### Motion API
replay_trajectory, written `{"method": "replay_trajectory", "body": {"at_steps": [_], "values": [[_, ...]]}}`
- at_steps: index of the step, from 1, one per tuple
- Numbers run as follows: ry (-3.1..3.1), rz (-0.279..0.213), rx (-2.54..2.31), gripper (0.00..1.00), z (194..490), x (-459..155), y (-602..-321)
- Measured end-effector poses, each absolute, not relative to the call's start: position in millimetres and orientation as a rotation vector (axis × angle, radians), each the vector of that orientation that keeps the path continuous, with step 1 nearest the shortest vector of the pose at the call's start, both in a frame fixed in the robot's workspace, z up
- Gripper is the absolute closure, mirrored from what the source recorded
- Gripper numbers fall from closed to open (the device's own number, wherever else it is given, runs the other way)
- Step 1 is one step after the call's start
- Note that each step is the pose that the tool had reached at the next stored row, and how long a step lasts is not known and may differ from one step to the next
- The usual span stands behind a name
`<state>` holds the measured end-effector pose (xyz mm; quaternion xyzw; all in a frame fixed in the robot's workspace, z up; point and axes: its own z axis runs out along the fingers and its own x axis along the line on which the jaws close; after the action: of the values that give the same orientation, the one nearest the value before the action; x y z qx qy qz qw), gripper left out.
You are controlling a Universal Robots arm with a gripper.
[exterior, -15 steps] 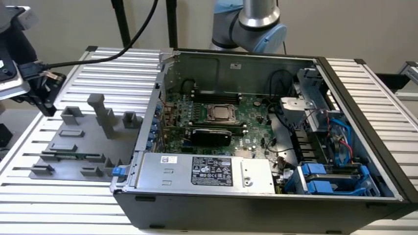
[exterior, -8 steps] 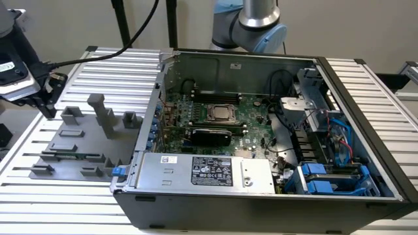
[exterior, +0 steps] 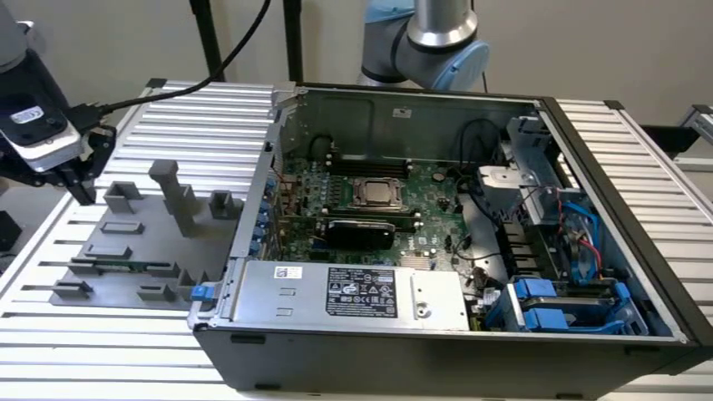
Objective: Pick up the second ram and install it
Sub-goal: 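Pick up the second ram and move it above second insertion slot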
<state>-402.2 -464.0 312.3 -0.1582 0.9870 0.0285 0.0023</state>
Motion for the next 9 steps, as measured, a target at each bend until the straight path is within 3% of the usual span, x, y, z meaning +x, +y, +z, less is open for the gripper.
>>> {"method": "replay_trajectory", "body": {"at_steps": [9], "values": [[3.049,0.085,-0.754,1.0,307.0,-402.2,-464.0]]}}
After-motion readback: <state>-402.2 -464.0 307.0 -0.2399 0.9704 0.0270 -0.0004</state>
